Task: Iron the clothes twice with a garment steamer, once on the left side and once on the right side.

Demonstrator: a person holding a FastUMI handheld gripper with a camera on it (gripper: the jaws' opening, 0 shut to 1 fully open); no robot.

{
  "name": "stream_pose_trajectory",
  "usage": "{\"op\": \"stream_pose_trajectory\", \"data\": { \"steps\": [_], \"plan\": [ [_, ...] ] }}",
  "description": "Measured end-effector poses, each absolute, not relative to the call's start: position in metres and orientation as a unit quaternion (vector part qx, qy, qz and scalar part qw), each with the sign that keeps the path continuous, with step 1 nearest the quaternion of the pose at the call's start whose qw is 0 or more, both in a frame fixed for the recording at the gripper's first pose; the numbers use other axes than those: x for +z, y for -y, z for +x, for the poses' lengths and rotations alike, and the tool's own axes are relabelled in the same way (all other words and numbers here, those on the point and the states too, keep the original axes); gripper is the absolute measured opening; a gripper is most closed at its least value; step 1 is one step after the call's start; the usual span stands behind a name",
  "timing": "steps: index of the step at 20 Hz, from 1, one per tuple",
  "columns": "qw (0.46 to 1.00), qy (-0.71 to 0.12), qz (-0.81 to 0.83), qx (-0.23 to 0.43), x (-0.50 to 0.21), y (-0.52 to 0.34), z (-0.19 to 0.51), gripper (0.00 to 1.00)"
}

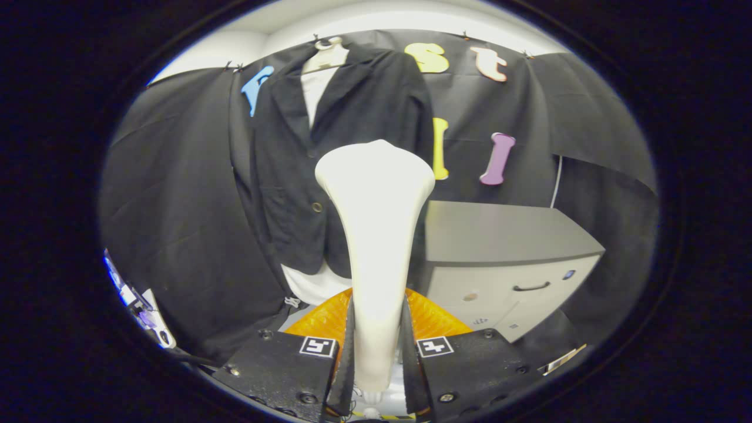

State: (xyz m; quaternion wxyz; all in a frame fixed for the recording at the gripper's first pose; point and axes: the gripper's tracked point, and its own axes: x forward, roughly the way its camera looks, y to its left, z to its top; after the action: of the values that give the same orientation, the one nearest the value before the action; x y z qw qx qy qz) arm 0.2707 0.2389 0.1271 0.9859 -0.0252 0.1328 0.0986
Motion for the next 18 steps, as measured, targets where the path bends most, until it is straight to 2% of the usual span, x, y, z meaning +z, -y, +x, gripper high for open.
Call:
{"op": "stream_pose_trajectory", "data": {
  "steps": [10,18],
  "plan": [
    [0.985,-0.157,-0.012,0.064,0.054,-0.014,0.171,0.37],
    [0.981,-0.185,0.008,0.056,-0.021,0.062,0.13,0.37]
  ]
}}
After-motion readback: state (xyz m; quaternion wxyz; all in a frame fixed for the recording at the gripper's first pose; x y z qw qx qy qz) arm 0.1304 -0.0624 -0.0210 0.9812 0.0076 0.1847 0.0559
